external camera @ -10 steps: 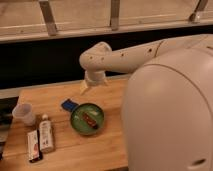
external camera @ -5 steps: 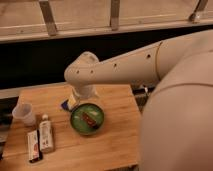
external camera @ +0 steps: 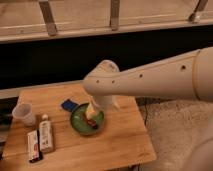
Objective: Move the arm in a circular motion
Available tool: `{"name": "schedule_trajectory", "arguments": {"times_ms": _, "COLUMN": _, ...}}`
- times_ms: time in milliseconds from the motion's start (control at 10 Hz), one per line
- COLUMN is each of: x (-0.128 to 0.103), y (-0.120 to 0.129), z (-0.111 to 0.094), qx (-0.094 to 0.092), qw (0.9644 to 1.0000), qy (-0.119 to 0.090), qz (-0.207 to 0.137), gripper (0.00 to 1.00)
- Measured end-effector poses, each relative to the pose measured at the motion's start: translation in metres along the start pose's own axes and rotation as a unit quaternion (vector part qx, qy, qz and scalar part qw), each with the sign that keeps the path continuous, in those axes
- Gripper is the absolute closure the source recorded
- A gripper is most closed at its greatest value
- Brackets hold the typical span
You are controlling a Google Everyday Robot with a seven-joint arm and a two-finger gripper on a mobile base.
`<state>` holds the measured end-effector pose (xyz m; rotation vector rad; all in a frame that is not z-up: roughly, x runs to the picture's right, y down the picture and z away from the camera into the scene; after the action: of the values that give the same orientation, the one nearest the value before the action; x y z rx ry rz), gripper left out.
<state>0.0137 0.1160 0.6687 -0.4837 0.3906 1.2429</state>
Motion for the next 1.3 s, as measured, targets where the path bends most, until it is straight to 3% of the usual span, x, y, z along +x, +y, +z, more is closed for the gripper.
{"name": "schedule_trajectory", "arguments": {"times_ms": 300, "x": 0.021, "y": -0.071, "z": 0.005, "qx": 0.038, "qw": 0.9973, "qy": 0.023, "qz": 0.058, "gripper": 0.2}}
{"name": "schedule_trajectory", "arguments": {"times_ms": 500, "x": 0.005, "y": -0.119, "z": 0.01, "qx": 0.065, "qw": 0.9949, "qy": 0.026, "qz": 0.072, "gripper": 0.2}}
{"name": "schedule_trajectory", "arguments": {"times_ms": 700, "x": -0.018, "y": -0.147, "z": 0.012, "qx": 0.082, "qw": 0.9941, "qy": 0.02, "qz": 0.067, "gripper": 0.2}}
{"name": "schedule_trajectory", "arguments": {"times_ms": 1000, "x": -0.047, "y": -0.133, "z": 0.012, "qx": 0.089, "qw": 0.9952, "qy": 0.008, "qz": 0.04, "gripper": 0.2}}
{"name": "schedule_trajectory", "arguments": {"times_ms": 1300, "x": -0.088, "y": -0.075, "z": 0.01, "qx": 0.078, "qw": 0.9969, "qy": -0.011, "qz": -0.005, "gripper": 0.2}}
